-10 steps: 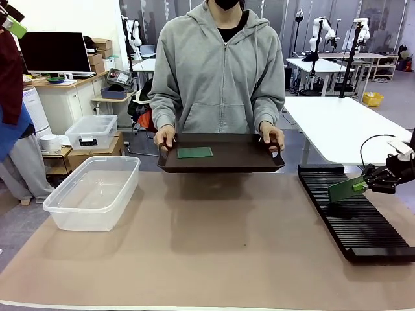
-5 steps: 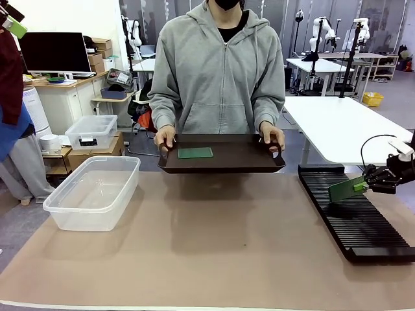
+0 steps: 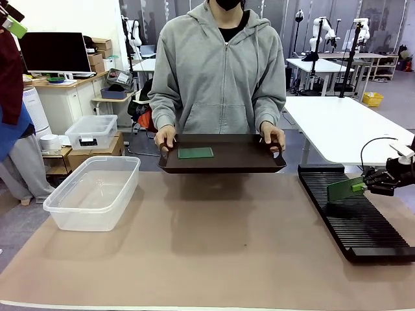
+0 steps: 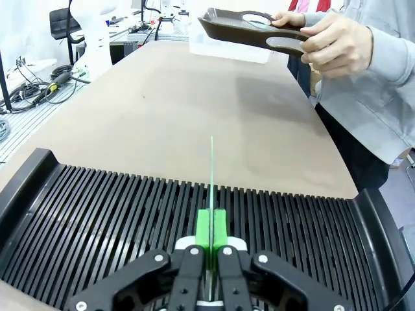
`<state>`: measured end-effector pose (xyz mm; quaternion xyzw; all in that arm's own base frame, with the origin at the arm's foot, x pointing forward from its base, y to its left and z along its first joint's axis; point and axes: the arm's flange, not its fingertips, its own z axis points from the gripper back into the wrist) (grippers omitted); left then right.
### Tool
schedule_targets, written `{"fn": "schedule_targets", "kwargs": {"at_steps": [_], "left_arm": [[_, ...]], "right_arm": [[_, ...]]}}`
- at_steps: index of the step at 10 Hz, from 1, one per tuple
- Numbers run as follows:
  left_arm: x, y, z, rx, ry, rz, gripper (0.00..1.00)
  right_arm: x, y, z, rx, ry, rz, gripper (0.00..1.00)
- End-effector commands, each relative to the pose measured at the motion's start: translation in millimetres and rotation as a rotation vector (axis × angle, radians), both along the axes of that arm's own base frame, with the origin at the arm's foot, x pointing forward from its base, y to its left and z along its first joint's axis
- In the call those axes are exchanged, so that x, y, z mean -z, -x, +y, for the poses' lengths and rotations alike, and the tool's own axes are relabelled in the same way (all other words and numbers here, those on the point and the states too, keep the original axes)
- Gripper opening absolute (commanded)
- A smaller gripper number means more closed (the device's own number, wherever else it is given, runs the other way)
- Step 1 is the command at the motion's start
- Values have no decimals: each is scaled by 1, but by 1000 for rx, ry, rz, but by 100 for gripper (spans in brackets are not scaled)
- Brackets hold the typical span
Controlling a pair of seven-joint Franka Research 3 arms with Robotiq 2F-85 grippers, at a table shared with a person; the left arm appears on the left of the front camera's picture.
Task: Sort PCBs into racks and boxes based on the side picked up.
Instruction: If the short side of the Blank PCB is picked up, insert it into the PCB Rack ; if the long side is picked up, place it in the Organizing box.
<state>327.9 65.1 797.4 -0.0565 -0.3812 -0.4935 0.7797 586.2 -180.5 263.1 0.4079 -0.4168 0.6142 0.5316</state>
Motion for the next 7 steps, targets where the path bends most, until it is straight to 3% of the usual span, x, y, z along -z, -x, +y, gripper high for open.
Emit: {"fn": "schedule_targets", "kwargs": {"at_steps": [1,7], "left_arm": [[1,0,0,-2,-3,1,100],[1,0,0,-2,-3,1,100]], "right_arm": [[3,-6,4,17,-20,12,2],[26,3,11,50,2,42,2]]}}
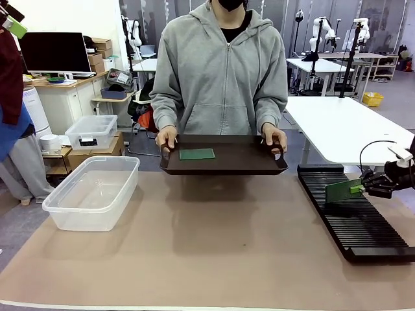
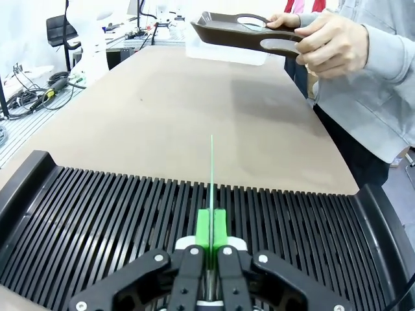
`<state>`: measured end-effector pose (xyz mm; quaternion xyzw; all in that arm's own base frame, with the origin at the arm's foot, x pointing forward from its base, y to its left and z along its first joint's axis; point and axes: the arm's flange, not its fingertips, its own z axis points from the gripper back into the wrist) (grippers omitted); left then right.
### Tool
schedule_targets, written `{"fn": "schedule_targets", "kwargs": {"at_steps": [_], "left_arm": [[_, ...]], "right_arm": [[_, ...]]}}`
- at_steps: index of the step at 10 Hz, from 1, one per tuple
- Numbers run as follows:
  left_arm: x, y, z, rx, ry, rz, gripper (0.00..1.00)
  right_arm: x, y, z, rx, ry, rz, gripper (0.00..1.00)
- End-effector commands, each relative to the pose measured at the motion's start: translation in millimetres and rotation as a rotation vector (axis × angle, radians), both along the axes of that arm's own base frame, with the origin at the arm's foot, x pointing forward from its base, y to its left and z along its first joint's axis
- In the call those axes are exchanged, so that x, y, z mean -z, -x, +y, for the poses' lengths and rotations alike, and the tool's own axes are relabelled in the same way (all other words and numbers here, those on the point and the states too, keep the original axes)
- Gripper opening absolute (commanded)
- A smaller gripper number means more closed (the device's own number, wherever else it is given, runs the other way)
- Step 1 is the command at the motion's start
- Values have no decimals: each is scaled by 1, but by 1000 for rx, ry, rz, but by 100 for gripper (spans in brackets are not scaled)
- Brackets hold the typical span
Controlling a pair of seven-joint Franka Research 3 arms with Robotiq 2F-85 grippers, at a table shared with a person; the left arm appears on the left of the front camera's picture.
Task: Sort PCBs into racks and boxes based on the side picked up.
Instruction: If the short side of the Blank PCB is picked up, insert it into the PCB Rack ; if the long side is picked up, place it in the Organizing box.
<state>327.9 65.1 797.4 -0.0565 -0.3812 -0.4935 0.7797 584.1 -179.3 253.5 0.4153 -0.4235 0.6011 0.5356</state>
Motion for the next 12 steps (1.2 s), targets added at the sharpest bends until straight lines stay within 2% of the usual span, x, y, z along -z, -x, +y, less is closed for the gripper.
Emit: {"fn": "schedule_targets", "kwargs": {"at_steps": [1,5,6,7,8,9,10,11,12], "left_arm": [[1,0,0,-2,-3,1,100],[1,0,0,-2,-3,1,100],[1,0,0,-2,-3,1,100],[1,0,0,-2,-3,1,100],[1,0,0,-2,-3,1,100],[1,0,0,-2,-3,1,100],[1,0,0,-2,-3,1,100],[1,0,0,-2,-3,1,100],[1,0,0,-2,-3,1,100]], "right_arm": [[23,2,6,47,29,45,2],[41,10,2,74,27,83,2],[42,11,1,54,23,96,8],[42,11,0,52,22,93,22],[41,11,0,48,24,92,28],[41,11,0,47,23,92,42],[41,10,0,46,22,88,48],[40,10,0,45,22,85,61],[36,10,-1,44,23,77,68]]}}
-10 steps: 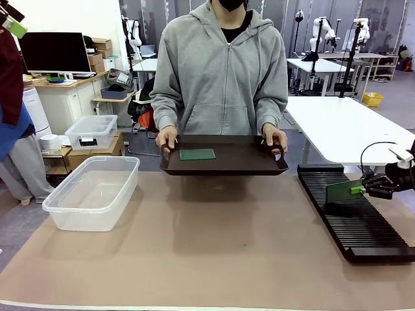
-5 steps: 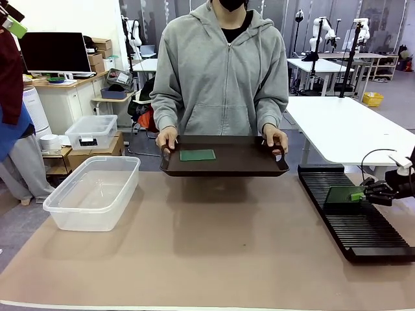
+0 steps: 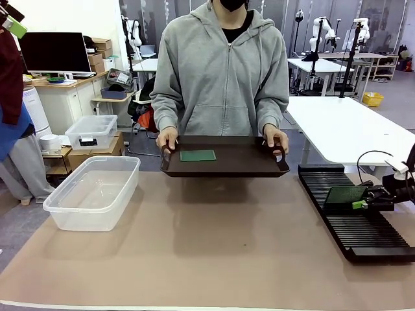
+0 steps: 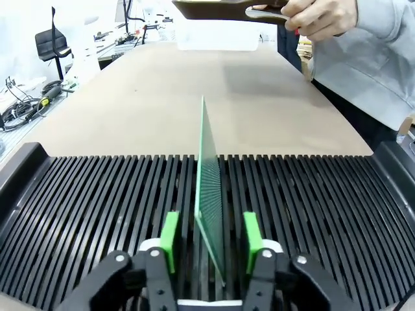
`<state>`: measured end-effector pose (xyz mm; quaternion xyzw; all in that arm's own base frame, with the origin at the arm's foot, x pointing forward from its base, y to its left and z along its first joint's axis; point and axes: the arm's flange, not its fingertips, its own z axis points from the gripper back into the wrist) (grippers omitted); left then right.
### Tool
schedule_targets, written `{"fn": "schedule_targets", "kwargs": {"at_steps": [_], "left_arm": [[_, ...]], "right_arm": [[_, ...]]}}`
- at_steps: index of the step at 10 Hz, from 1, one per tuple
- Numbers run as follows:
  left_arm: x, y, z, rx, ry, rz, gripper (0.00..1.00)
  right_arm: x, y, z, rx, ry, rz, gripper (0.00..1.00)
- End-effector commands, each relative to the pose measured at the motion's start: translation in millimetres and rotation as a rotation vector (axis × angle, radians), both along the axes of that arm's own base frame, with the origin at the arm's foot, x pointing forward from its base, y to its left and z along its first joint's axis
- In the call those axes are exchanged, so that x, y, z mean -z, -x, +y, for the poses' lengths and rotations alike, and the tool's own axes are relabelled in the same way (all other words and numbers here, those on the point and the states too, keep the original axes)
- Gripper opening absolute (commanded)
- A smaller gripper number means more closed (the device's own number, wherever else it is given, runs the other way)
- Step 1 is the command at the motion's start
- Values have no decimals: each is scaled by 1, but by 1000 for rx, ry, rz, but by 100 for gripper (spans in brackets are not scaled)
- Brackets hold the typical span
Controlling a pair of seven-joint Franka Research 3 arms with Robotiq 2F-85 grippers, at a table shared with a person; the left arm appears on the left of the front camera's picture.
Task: Sort PCBs into racks and boxes based on the side picked up.
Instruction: If the short side of the Blank PCB is picked up, insert it into the PCB Rack ; if the long side is picked up, place it in the Organizing box.
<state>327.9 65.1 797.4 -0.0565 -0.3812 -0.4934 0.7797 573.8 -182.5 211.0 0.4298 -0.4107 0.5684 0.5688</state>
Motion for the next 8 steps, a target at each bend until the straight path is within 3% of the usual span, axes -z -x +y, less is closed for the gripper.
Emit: {"fn": "schedule_targets", "kwargs": {"at_steps": [1,2,3,8], "left_arm": [[1,0,0,-2,-3,1,100],[1,0,0,-2,-3,1,100],[1,0,0,-2,-3,1,100],[1,0,0,-2,-3,1,100]], "right_arm": [[-10,-1,1,-10,18,-24,81],[-15,-1,0,-14,13,-34,87],[-22,0,-1,-20,16,-49,100],[-80,-3,-22,-83,82,-86,100]]}}
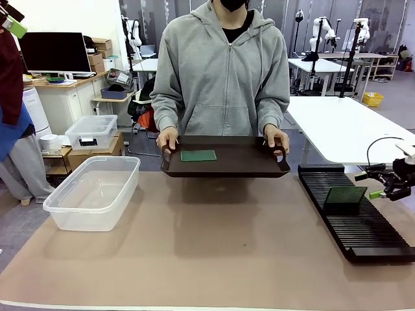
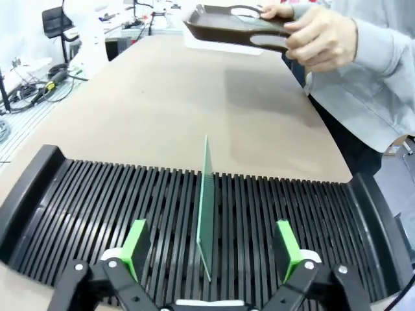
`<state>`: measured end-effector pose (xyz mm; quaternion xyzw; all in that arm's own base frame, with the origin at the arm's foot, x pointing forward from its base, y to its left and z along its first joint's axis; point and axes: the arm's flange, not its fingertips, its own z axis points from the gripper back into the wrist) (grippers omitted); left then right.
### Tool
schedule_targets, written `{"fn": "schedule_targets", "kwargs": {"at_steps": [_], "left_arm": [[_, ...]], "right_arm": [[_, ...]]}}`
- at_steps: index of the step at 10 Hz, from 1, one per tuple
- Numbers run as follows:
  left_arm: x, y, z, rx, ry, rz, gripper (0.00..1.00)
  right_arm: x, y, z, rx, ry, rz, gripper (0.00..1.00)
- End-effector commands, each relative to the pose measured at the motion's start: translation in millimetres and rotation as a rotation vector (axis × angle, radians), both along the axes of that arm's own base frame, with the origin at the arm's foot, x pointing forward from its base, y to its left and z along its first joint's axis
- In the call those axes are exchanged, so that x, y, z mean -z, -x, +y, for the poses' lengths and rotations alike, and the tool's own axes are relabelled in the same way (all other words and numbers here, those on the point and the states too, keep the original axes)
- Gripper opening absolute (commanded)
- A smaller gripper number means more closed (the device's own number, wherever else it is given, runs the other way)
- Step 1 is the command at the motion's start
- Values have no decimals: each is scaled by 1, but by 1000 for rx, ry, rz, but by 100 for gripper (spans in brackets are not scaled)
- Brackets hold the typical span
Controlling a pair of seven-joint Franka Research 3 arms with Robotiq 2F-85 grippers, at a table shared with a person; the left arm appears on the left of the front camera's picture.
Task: Sort PCBs into racks and boxes based on the side picked up.
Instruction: If the short side of the Blank PCB is picked up, insert it into the PCB Rack ; if the long side is picked up, place it in the Organizing box, then pick up the Blank PCB handed by the Human.
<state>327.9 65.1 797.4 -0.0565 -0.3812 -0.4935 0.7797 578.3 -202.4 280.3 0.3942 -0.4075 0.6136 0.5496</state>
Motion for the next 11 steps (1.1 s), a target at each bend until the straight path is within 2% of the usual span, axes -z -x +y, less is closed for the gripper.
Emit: {"fn": "schedule_targets", "kwargs": {"at_steps": [1,3,6,7,11], "left_arm": [[1,0,0,-2,-3,1,100],[1,0,0,-2,-3,1,100],[1,0,0,-2,-3,1,100],[1,0,0,-2,-3,1,100],[1,0,0,-2,-3,1,100]], "right_arm": [[-31,2,-7,-48,29,-21,100],[-63,1,-6,-26,23,-70,100],[-97,6,6,15,45,-104,100],[-84,-1,-8,-26,40,-93,100],[-84,-1,-8,-26,40,-93,100]]}}
